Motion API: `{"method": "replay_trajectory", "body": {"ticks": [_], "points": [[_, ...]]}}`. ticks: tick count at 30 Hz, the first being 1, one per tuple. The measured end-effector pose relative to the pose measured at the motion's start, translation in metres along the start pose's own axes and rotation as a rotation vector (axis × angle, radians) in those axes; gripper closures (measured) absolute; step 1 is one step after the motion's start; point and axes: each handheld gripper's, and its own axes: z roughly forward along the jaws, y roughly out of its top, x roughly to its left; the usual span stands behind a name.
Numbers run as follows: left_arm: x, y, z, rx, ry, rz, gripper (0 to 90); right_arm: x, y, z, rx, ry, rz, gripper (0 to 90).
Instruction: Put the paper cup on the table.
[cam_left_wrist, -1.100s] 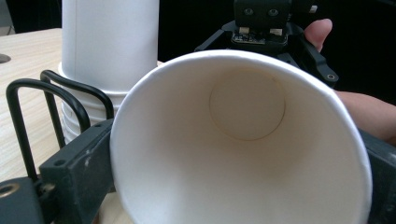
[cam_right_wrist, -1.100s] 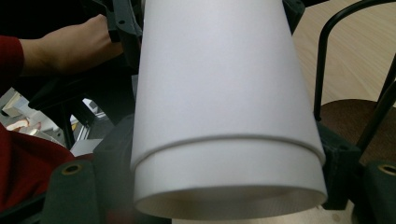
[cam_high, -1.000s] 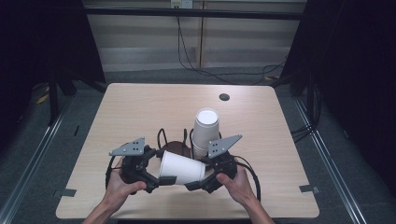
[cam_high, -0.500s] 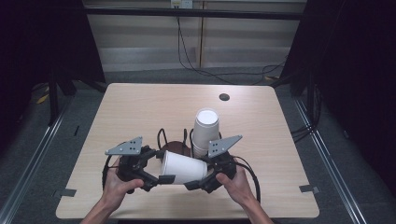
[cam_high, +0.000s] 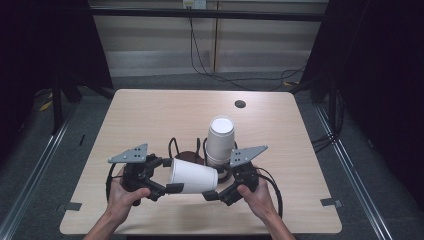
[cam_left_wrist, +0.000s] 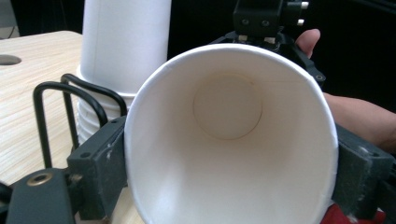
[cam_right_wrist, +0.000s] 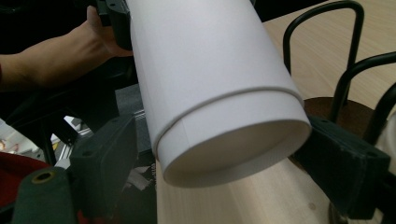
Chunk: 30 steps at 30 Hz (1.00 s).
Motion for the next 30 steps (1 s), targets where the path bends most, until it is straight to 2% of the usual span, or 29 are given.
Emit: {"method": "replay_trajectory", "body": {"ticks": [8, 11, 19, 30], "points": [[0.002, -0.001, -0.005, 0.026, 0.031, -0.014, 13.5, 0.000, -0.002, -0.006, -0.011, -0.026, 0.002, 14.5], [0.003, -0.001, -0.005, 0.035, 0.043, -0.021, 13.5, 0.000, -0.003, -0.007, -0.005, -0.064, -0.004, 14.5], [0.005, 0.000, -0.012, 0.059, 0.064, -0.044, 13.6, 0.000, -0.004, -0.014, -0.020, -0.114, 0.001, 14.4], [0.004, 0.002, -0.018, 0.114, 0.074, -0.022, 13.4, -0.001, -0.007, -0.018, -0.015, -0.156, 0.007, 14.6]]}}
